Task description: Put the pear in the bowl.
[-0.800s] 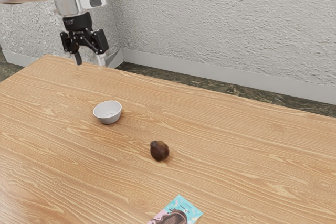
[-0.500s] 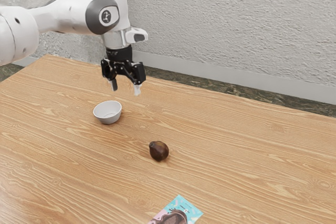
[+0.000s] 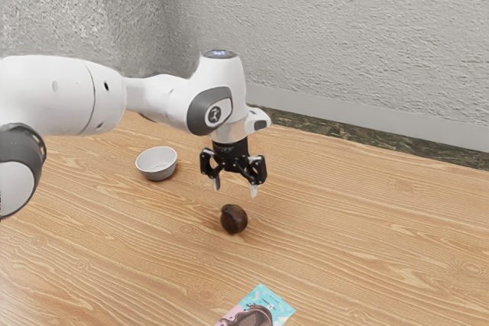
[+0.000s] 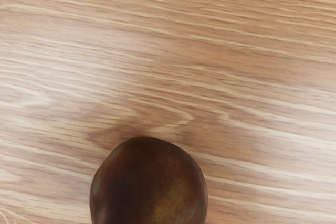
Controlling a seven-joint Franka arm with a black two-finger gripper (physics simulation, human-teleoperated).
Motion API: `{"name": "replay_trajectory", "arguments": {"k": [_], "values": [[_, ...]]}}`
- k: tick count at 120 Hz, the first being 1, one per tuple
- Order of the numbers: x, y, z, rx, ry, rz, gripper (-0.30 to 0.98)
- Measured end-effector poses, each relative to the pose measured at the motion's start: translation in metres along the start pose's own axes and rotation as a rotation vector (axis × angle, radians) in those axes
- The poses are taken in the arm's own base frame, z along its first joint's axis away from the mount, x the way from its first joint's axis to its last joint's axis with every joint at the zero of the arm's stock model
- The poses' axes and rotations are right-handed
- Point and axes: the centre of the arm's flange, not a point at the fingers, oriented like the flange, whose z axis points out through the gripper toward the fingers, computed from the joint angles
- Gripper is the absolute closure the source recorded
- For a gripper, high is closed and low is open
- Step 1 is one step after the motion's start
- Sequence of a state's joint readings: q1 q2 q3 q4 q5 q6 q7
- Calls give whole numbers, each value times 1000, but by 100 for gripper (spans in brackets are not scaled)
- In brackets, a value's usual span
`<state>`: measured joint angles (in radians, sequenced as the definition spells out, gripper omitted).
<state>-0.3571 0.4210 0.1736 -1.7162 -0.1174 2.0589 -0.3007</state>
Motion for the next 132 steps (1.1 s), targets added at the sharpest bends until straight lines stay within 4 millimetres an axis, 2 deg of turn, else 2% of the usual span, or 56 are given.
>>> {"name": "replay_trajectory", "arguments": {"k": [13, 28, 76, 132], "values": [[0, -4, 21, 14, 19, -43, 2], [-4, -4, 31, 19, 33, -79, 3], [-17, 7, 51, 27, 28, -145, 5], [-13, -2, 79, 37, 6, -220, 8]]}}
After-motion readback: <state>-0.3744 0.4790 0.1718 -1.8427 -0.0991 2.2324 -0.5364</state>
